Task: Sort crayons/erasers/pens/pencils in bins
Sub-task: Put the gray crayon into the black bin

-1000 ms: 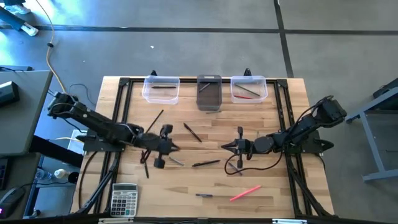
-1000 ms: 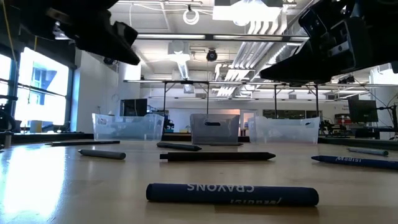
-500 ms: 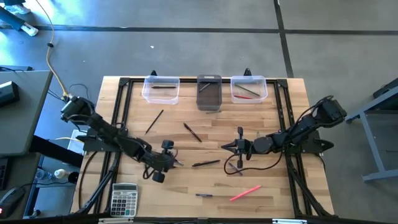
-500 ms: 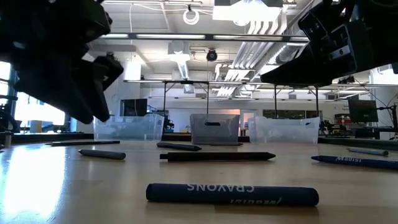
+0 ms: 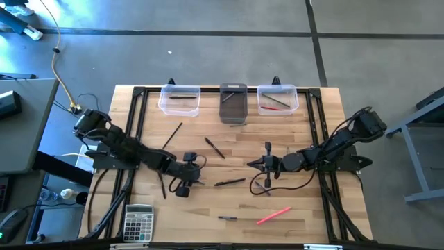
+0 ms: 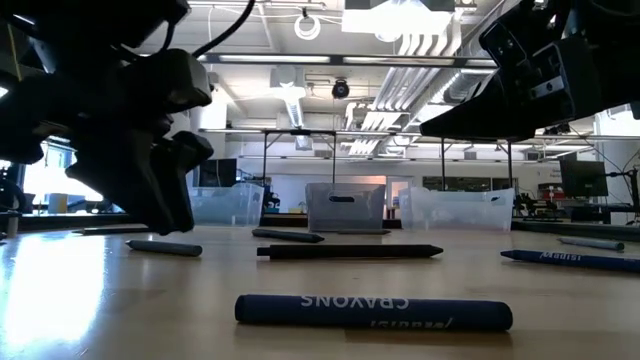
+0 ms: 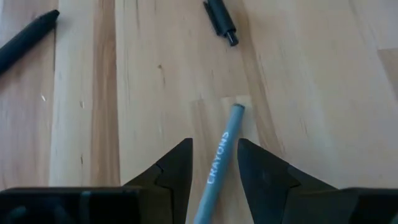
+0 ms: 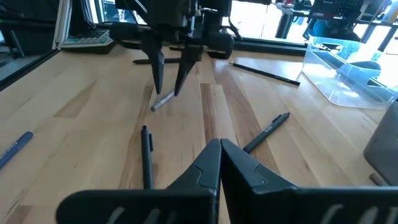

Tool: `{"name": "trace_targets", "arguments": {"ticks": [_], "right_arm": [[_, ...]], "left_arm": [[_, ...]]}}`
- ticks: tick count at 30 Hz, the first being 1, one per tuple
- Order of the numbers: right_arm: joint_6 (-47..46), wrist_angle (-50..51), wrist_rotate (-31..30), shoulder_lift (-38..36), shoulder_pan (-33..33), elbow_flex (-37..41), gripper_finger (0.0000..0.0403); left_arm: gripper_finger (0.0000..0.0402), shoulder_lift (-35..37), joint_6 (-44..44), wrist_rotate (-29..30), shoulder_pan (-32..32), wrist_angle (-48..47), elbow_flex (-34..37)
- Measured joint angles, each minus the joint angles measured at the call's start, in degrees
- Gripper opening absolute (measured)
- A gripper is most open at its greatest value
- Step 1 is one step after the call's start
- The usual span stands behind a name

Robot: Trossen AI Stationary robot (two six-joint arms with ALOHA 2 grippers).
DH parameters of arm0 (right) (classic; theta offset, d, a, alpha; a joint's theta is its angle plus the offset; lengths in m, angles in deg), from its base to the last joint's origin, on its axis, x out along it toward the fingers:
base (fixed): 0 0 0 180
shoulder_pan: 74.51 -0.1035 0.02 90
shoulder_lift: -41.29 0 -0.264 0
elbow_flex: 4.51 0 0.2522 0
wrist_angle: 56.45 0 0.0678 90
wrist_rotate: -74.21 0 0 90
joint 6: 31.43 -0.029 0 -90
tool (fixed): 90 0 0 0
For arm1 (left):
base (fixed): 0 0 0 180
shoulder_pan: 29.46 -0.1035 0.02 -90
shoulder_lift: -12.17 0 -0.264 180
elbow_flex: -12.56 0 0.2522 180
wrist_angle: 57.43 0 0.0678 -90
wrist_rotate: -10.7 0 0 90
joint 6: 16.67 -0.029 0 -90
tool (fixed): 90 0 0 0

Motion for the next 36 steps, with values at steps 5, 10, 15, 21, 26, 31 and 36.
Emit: {"name": "trace_targets", "arguments": {"ticks": [5,10,15,21,26,31,36], "right_arm": [[0.0,0.0,0.0,0.0,0.0,0.0,0.0000],[0.0,0.0,0.0,0.0,0.0,0.0,0.0000],[0.0,0.0,0.0,0.0,0.0,0.0,0.0000],[0.0,0.1,0.0,0.0,0.0,0.0,0.0000],[0.0,0.3,0.0,0.0,0.0,0.0,0.0000],[0.0,0.3,0.0,0.0,0.0,0.0,0.0000],[0.0,0.3,0.0,0.0,0.0,0.0,0.0000]], "left_arm": [[0.0115,0.0,-0.1,-0.4,-0.3,-2.7,-0.5],[0.0092,-0.9,-1.5,-0.3,-0.2,-6.8,-2.2],[0.0068,-3.0,-3.2,-0.2,-0.2,-9.3,-4.3],[0.0061,-7.2,-5.2,-0.1,-0.1,-14.6,-9.1],[0.0058,-8.4,-7.1,-0.2,-0.2,-19.2,-12.4],[0.0037,-8.8,-6.7,-0.5,-0.7,-23.9,-15.1],[0.0011,-8.5,-6.6,0.0,-1.5,-25.8,-17.7]]}}
